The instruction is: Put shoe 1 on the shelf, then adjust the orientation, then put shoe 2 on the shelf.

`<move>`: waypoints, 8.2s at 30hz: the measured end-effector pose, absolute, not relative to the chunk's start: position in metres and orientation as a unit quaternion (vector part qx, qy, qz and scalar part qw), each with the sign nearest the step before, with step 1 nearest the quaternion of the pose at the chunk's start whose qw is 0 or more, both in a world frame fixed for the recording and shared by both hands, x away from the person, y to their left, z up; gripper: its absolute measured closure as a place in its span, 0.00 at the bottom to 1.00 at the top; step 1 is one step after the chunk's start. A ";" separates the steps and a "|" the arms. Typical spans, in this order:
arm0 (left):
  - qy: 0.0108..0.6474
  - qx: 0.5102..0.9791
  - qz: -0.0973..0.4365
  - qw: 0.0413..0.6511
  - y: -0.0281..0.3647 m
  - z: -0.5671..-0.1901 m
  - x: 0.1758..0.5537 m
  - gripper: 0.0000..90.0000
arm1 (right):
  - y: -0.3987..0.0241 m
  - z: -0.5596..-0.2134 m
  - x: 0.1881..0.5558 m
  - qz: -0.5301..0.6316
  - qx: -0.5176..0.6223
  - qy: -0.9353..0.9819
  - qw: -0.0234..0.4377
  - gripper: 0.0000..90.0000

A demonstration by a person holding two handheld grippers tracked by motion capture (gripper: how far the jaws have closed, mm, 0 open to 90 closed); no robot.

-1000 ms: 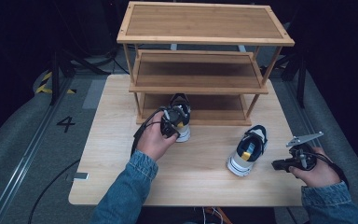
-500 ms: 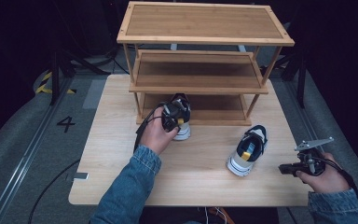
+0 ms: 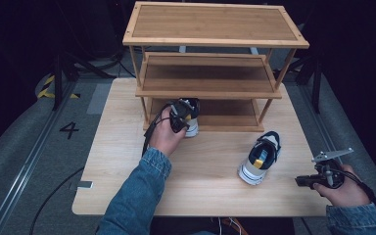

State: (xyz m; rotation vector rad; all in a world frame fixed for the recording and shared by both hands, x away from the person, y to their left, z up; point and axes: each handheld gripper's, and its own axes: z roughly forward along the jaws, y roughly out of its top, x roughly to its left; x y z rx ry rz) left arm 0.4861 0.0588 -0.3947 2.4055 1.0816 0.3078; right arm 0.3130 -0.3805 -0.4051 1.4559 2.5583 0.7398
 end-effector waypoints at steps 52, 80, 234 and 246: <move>0.399 0.871 0.099 0.270 0.095 -0.376 0.452 0.54 | -0.368 -0.397 0.324 0.263 0.466 0.841 0.083 0.82; 0.439 0.880 0.044 0.178 0.153 -0.377 0.406 0.42 | -0.305 -0.357 0.338 0.315 0.348 0.878 0.093 0.68; 0.443 0.886 0.043 0.133 0.205 -0.386 0.393 0.27 | -0.146 -0.354 0.471 0.328 0.284 0.884 0.172 0.65; 0.435 0.888 0.034 0.144 0.193 -0.383 0.402 0.28 | -0.168 -0.365 0.444 0.317 0.341 0.873 0.143 0.93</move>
